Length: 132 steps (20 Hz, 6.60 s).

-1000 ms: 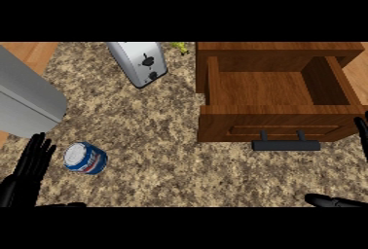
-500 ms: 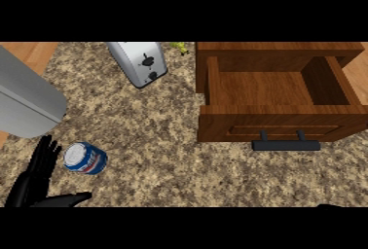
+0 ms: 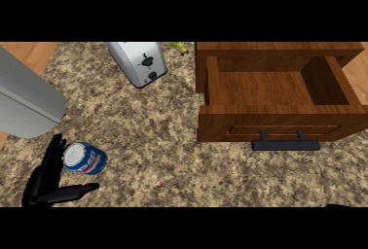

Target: Pick up the can, place it into the drawer and close the drawer

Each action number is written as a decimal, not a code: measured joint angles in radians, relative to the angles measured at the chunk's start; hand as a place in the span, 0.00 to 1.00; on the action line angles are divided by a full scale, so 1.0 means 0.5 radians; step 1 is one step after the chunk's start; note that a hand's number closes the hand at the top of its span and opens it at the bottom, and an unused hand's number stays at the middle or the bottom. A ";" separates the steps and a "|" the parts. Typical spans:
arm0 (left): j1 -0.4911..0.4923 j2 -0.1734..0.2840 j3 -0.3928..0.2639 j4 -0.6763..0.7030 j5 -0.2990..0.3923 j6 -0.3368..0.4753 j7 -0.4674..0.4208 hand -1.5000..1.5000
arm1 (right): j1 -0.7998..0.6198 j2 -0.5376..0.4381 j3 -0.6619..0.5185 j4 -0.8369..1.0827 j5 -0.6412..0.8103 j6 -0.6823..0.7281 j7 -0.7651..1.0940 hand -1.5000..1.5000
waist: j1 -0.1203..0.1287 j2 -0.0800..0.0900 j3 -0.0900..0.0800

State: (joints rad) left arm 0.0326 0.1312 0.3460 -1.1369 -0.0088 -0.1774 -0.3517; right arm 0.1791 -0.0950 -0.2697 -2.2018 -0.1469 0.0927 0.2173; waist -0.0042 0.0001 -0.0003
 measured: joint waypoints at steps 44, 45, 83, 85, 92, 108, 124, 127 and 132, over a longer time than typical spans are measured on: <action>-1.125 -0.058 -0.074 1.474 0.082 0.060 -0.669 1.00 | -0.163 0.020 -0.081 -0.045 0.090 0.021 0.114 0.00 | -0.016 0.004 -0.001; -1.154 -0.088 -0.075 1.471 0.086 0.099 -0.666 1.00 | -0.177 0.009 -0.085 -0.069 0.085 0.011 0.151 0.00 | -0.016 0.004 0.000; -2.580 -0.262 -0.931 0.668 0.474 1.143 1.095 1.00 | -0.272 0.002 -0.049 -0.085 0.206 -0.052 0.208 0.00 | -0.042 0.006 0.002; -2.677 -0.262 -0.931 0.767 0.497 1.154 1.105 1.00 | -0.283 -0.010 -0.052 -0.111 0.191 -0.052 0.242 0.00 | -0.049 0.008 0.002; -2.971 -0.262 -1.018 1.091 0.622 1.216 1.078 1.00 | -0.284 -0.038 -0.096 -0.109 0.124 -0.023 0.241 0.00 | -0.088 0.017 0.004; -3.265 -0.262 -1.232 1.576 0.859 1.496 0.926 0.00 | -0.397 -0.090 -0.075 -0.078 0.108 -0.016 0.283 0.00 | -0.186 0.046 0.008; -3.325 -0.263 -1.248 1.663 1.094 1.637 0.790 0.00 | -0.645 -0.355 0.127 0.050 0.573 0.090 0.107 0.00 | -0.179 0.066 0.006; -3.321 -0.262 -1.235 1.654 1.147 1.645 0.749 0.00 | -0.707 -0.406 0.224 0.135 0.768 0.089 0.049 0.00 | -0.168 0.068 0.006; -3.347 -0.262 -1.232 1.664 1.196 1.647 0.717 0.00 | -0.827 -0.451 0.416 0.368 1.137 0.028 -0.085 0.00 | -0.124 0.064 0.006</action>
State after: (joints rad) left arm -1.6409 0.0000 -0.2699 -0.3051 0.5893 0.6463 0.0070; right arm -0.2341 -0.3206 -0.0620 -2.0176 0.4215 0.1068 0.1746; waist -0.0661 0.0321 0.0025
